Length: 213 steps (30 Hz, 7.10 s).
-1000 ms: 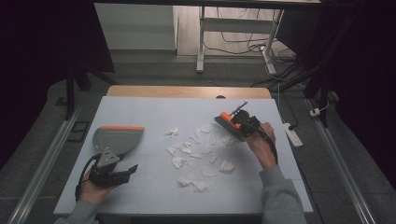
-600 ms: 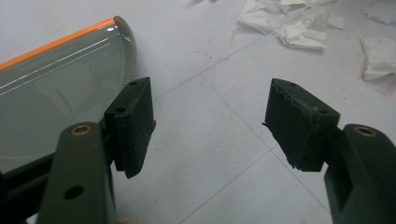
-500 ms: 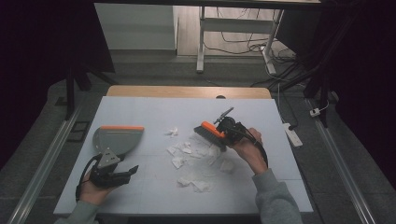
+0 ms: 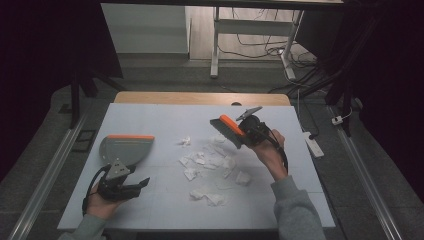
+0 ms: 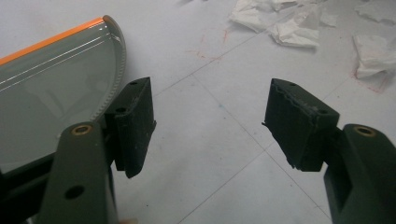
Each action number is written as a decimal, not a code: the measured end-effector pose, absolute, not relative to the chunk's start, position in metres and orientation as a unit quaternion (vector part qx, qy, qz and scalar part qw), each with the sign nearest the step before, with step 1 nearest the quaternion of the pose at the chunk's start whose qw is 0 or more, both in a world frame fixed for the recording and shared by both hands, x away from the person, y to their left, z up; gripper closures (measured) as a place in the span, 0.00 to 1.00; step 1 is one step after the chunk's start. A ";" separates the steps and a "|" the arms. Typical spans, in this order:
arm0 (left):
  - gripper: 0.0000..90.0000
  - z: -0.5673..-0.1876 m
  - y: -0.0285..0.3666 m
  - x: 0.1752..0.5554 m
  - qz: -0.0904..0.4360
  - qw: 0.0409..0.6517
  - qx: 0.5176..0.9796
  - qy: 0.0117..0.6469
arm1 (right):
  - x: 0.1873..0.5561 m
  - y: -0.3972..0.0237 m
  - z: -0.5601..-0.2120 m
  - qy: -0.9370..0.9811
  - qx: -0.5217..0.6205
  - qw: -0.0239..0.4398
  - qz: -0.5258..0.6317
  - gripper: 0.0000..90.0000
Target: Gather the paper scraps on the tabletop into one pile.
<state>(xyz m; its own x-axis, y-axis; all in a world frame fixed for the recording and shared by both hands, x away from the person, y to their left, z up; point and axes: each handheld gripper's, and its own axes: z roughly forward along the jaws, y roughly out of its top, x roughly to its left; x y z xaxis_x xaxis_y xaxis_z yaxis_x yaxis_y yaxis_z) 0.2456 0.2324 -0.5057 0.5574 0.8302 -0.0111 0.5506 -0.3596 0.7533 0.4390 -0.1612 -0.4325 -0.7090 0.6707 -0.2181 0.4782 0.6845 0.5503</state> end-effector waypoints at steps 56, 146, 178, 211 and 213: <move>0.38 -0.507 0.237 0.245 0.178 0.389 0.797 0.427 | 0.472 -0.059 -0.441 0.949 0.186 0.182 0.179 0.75; 0.39 -0.513 0.238 0.247 0.177 0.381 0.802 0.425 | 0.391 -0.074 -0.420 0.905 0.268 -0.013 0.330 0.79; 0.39 -0.513 0.243 0.246 0.177 0.381 0.799 0.430 | 0.311 -0.065 -0.426 0.967 0.142 -0.063 0.203 0.79; 0.39 -0.515 0.243 0.247 0.178 0.378 0.798 0.434 | 0.363 -0.105 -0.414 0.947 0.196 0.028 0.252 0.79; 0.39 -0.515 0.243 0.247 0.178 0.378 0.798 0.434 | 0.360 -0.113 -0.406 0.946 0.197 0.032 0.256 0.79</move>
